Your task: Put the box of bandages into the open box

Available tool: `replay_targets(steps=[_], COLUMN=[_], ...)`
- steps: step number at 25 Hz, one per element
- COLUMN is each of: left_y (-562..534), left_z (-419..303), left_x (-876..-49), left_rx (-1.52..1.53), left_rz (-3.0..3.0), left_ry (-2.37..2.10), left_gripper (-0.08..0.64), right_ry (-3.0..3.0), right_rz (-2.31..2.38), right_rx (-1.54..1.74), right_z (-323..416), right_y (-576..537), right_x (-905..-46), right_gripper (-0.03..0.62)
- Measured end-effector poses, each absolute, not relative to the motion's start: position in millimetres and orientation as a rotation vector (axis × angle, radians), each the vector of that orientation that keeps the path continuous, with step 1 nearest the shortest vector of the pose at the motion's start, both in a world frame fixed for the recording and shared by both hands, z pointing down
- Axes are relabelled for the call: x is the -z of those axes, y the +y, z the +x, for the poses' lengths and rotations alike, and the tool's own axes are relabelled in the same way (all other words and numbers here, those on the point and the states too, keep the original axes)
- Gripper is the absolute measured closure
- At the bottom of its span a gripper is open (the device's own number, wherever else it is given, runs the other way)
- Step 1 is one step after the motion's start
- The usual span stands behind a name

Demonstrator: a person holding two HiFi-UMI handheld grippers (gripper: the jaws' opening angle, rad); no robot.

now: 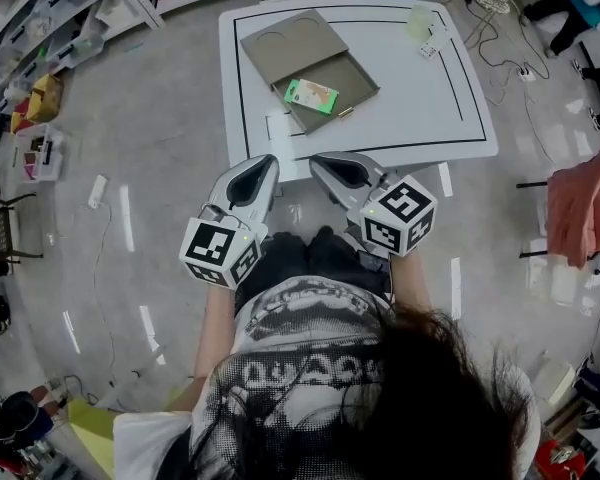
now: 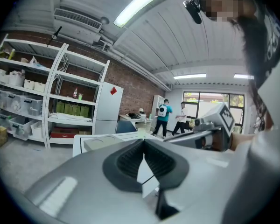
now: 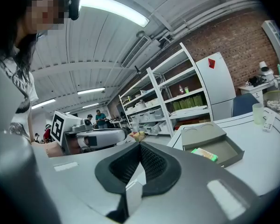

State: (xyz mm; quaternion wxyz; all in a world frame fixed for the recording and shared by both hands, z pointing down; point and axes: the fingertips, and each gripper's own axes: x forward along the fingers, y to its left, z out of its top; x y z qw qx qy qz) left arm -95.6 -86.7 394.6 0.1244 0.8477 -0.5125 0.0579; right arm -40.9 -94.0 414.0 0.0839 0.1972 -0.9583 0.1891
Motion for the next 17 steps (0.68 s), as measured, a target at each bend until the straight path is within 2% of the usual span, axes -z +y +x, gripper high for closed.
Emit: replay_targets(steps=[17], left_y=[-79.9], left_z=[-106.2], left_x=[-392.5], left_rx=[-0.165], left_rz=[2.489], left_ry=[-1.473], left_gripper=[0.56], right_ry=[-2.85], right_rz=[0.637], right_rx=[-0.6], right_z=[-50.7], right_y=[-92.3], right_x=[-416.1], right_gripper=[0.595])
